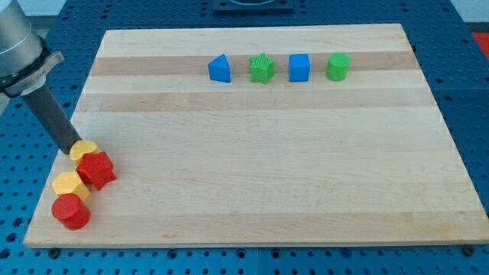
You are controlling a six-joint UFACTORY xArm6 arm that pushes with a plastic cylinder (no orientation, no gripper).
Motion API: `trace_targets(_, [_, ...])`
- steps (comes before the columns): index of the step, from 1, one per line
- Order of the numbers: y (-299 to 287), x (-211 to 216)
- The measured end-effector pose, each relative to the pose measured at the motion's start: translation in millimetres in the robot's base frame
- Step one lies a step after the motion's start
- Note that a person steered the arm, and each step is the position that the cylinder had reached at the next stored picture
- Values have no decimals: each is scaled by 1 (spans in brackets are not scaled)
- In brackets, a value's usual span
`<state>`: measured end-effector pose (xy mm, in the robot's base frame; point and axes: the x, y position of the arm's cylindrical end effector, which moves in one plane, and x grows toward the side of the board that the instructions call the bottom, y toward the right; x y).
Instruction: Move your arm away from the yellow heart
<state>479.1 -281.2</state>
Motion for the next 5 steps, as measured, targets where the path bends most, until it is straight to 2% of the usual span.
trace_targets(1, [-9, -16])
trace_targets(2, [32, -39])
trace_targets(4, [67, -46])
trace_targets(5, [104, -62])
